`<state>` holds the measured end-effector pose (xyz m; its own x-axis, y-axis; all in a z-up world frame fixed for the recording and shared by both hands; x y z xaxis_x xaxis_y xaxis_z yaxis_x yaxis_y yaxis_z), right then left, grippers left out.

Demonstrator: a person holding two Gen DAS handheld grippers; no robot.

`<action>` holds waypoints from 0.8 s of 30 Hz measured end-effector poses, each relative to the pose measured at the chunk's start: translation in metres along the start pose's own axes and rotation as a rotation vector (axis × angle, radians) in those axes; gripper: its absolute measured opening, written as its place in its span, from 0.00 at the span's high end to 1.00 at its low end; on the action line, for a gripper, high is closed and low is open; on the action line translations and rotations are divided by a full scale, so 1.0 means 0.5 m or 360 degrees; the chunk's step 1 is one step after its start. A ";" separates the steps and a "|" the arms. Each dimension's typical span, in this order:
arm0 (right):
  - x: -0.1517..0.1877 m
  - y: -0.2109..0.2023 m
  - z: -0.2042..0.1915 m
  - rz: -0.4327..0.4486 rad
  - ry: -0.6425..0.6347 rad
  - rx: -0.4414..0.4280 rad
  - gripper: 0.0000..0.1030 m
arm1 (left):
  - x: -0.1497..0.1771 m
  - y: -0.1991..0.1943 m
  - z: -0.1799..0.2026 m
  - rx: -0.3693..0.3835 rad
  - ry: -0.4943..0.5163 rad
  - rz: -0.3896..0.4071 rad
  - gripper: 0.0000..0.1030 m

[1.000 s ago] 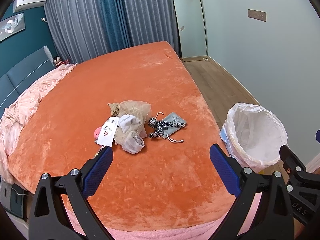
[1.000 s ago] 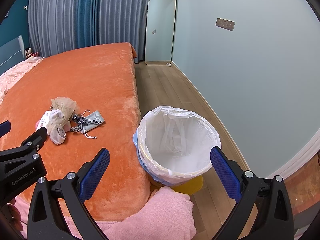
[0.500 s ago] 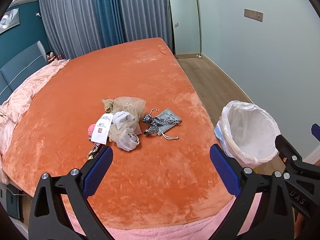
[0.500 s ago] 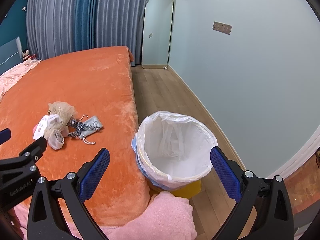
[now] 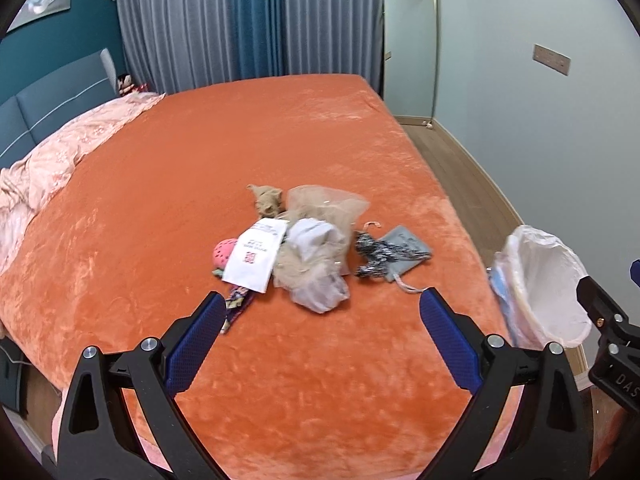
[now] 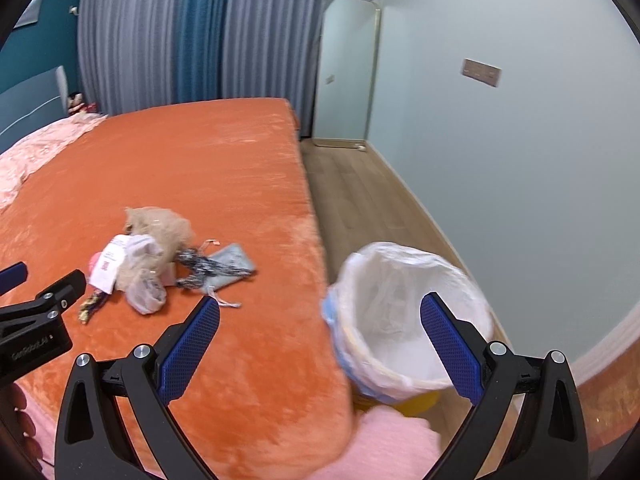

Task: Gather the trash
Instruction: 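Grasp the white socks with the right tool while the left tool grasps the striped cloth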

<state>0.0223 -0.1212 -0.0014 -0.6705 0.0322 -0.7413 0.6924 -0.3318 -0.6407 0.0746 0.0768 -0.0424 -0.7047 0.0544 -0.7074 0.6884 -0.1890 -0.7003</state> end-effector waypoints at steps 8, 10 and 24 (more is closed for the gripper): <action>-0.006 0.068 -0.158 -0.0084 -0.0101 -0.0188 0.07 | 0.006 0.078 -0.150 -0.0022 -0.0072 -0.0035 0.10; -0.006 0.083 -0.196 -0.0092 -0.0131 -0.0226 0.07 | 0.010 0.102 -0.180 -0.0011 -0.0071 -0.0054 0.10; 0.023 0.242 -0.417 -0.0311 -0.0222 -0.0447 0.16 | 0.073 0.303 -0.309 0.0149 -0.0244 -0.0341 0.30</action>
<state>0.1539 0.0354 -0.1292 -0.8139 -0.0658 -0.5772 0.5807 -0.0600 -0.8119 0.1800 0.2013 -0.1891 -0.8551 -0.0447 -0.5166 0.5072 -0.2793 -0.8154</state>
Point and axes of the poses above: each gripper's, at about its wrist camera, not at the fingertips, and y roughly the way its jaws point, z to its right, x to its underside, the point moved 3 cm from there along y, roughly the way its jaws point, and after that the axes turned 8 degrees about x, right-handed, at the moved point
